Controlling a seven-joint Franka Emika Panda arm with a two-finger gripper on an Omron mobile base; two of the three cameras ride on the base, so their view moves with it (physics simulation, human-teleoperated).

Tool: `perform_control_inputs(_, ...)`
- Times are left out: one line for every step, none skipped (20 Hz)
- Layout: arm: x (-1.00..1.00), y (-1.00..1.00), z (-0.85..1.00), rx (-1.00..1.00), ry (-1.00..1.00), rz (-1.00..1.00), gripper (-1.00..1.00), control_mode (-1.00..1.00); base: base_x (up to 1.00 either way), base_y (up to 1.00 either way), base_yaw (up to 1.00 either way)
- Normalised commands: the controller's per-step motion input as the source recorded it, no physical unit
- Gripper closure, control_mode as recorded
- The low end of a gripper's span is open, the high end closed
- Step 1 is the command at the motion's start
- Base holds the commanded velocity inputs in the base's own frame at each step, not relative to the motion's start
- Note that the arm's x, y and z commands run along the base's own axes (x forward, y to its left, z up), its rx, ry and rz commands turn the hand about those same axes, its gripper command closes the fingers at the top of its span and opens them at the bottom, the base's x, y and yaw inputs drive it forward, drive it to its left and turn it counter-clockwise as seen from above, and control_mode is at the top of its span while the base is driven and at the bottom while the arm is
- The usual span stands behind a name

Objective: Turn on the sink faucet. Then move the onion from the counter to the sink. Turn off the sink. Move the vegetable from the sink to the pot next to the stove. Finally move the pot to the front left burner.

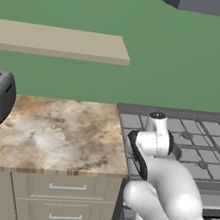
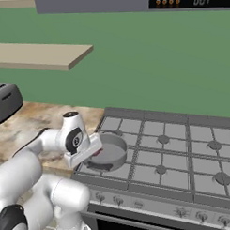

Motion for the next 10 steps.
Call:
perform_control_inputs(0.0,0.0,-0.2,0.0,0.03,0.0,1.0,-1.0,0.0,0.0,0.0)
perform_control_inputs(0.0,0.0,-0.21,0.0,0.02,0.0,1.0,-1.0,0.0,0.0,0.0)
perform_control_inputs(0.0,0.0,-0.2,0.0,0.02,0.0,1.0,-1.0,0.0,0.0,0.0)
perform_control_inputs(0.0,0.0,-0.2,0.0,0.02,0.0,1.0,-1.0,0.0,0.0,0.0)
perform_control_inputs(0.0,0.0,-0.19,0.0,0.01,0.0,1.0,-1.0,0.0,0.0,0.0)
perform_control_inputs(0.0,0.0,-0.18,0.0,0.01,0.0,1.0,-1.0,0.0,0.0,0.0)
perform_control_inputs(0.0,0.0,-0.18,0.0,0.01,0.0,1.0,-1.0,0.0,0.0,0.0)
perform_control_inputs(0.0,0.0,-0.18,0.0,0.02,0.0,1.0,-1.0,0.0,0.0,0.0)
perform_control_inputs(0.01,0.0,-0.18,0.0,0.03,0.0,1.0,-1.0,0.0,0.0,0.0)
perform_control_inputs(0.05,0.0,-0.18,0.0,0.04,0.0,1.0,-1.0,0.0,0.0,0.0)
